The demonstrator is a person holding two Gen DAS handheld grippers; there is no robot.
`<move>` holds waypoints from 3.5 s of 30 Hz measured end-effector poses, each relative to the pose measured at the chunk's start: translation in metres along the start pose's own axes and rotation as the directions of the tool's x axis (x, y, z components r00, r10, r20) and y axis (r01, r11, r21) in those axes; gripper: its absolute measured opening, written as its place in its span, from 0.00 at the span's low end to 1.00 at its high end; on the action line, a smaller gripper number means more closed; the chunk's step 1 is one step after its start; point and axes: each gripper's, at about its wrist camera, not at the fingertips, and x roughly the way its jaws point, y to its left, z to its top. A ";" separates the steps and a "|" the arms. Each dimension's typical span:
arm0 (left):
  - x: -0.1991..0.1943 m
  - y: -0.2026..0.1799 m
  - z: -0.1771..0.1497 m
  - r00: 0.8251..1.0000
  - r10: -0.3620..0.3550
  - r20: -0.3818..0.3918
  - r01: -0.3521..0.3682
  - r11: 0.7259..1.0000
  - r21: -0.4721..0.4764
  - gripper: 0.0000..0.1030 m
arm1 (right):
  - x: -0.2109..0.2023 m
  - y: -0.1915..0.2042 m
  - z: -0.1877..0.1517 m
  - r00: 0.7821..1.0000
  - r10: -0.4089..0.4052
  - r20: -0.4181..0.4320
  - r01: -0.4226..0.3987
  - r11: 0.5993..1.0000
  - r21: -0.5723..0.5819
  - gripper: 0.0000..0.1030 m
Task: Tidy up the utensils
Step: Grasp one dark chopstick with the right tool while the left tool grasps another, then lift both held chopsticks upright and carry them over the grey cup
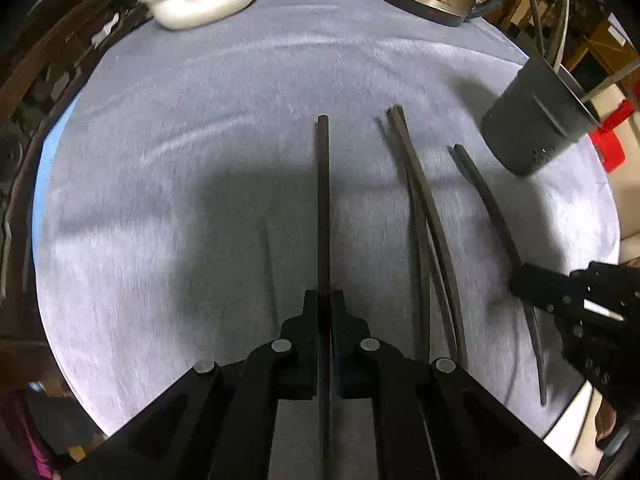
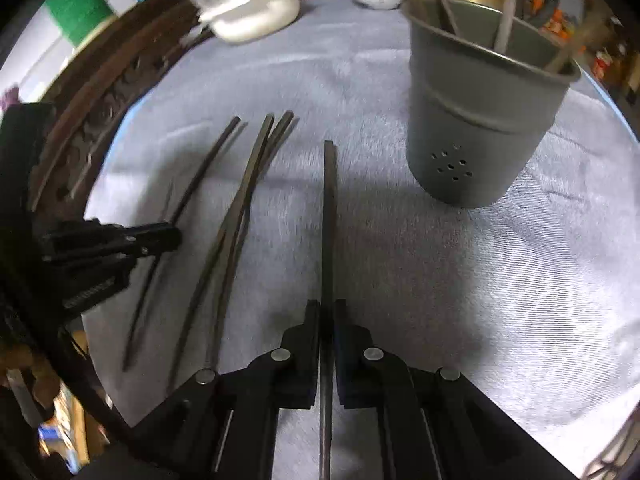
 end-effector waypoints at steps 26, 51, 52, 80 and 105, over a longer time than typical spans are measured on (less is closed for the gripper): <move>0.013 0.029 0.050 0.991 -0.117 -0.070 0.114 0.993 -0.037 0.06 | 0.023 0.035 0.042 0.983 -0.149 -0.104 0.132 0.979 -0.155 0.06; -0.100 0.046 0.011 0.659 0.154 0.736 0.071 0.962 -0.265 0.06 | -0.125 0.023 -0.029 0.617 -0.237 0.750 0.166 0.971 0.170 0.06; -0.094 0.046 0.012 0.652 0.166 0.740 0.062 0.961 -0.270 0.06 | -0.123 0.022 -0.030 0.606 -0.247 0.756 0.178 0.969 0.174 0.06; -0.143 0.050 -0.079 0.639 0.099 0.763 0.080 0.978 -0.193 0.07 | -0.155 0.029 -0.101 0.590 -0.247 0.768 0.186 0.968 0.168 0.06; -0.163 0.037 -0.026 0.726 0.043 0.687 0.147 0.965 -0.217 0.06 | -0.184 0.017 -0.090 0.540 -0.222 0.812 0.103 0.975 0.198 0.06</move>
